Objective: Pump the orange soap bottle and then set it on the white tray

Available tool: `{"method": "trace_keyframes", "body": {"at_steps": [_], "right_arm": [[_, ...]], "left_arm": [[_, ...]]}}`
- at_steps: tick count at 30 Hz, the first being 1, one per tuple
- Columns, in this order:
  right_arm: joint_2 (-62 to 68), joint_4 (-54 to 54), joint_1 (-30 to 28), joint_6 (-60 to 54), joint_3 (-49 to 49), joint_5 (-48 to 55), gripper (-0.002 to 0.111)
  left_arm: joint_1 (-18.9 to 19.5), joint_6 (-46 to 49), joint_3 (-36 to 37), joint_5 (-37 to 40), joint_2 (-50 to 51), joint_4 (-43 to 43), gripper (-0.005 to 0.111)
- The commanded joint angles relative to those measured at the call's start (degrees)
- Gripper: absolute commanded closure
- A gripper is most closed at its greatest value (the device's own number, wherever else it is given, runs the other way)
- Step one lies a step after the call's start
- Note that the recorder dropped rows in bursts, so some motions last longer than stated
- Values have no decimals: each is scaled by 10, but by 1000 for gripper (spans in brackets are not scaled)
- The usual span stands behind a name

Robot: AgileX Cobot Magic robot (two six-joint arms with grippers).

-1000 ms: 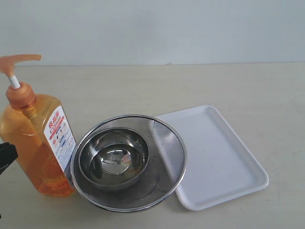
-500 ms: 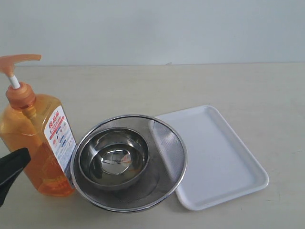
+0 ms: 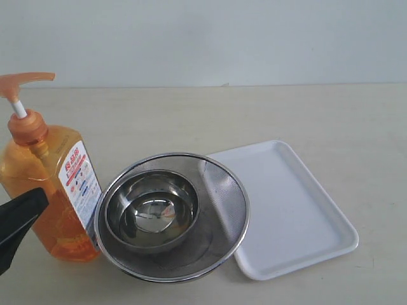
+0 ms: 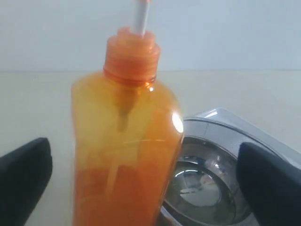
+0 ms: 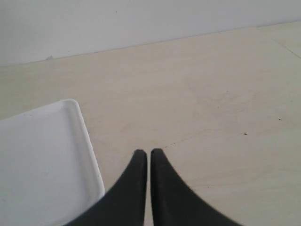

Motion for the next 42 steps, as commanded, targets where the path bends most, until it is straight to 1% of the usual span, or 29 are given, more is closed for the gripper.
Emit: {"method": "trace_keyframes", "body": {"at_steps": [1, 5, 7, 10, 13, 18, 26, 30, 42], "right_arm": [[-3, -3, -1, 0, 0, -3, 108], [-3, -3, -1, 0, 0, -3, 108], [-3, -3, -1, 0, 0, -3, 108], [-3, -3, -1, 0, 0, -3, 108], [-3, -3, -1, 0, 0, -3, 108], [-3, -3, -1, 0, 0, -3, 108], [-3, -3, -1, 0, 0, -3, 108], [-3, -3, -1, 0, 0, -3, 108], [-3, -3, -1, 0, 0, -8, 108]], "left_arm": [[-1, -5, 2, -22, 20, -15, -3], [-1, 0, 2, -55, 42, -24, -3], [-1, 23, 2, -54, 56, -34, -3], [-1, 61, 2, -57, 82, -74, -3], [-1, 84, 2, -85, 105, -92, -3], [-1, 85, 2, -135, 134, -92, -3], [-1, 86, 0, -157, 188, -93, -3], [-1, 89, -4, -194, 212, -96, -3], [-1, 93, -26, -203, 254, -100, -3]]}}
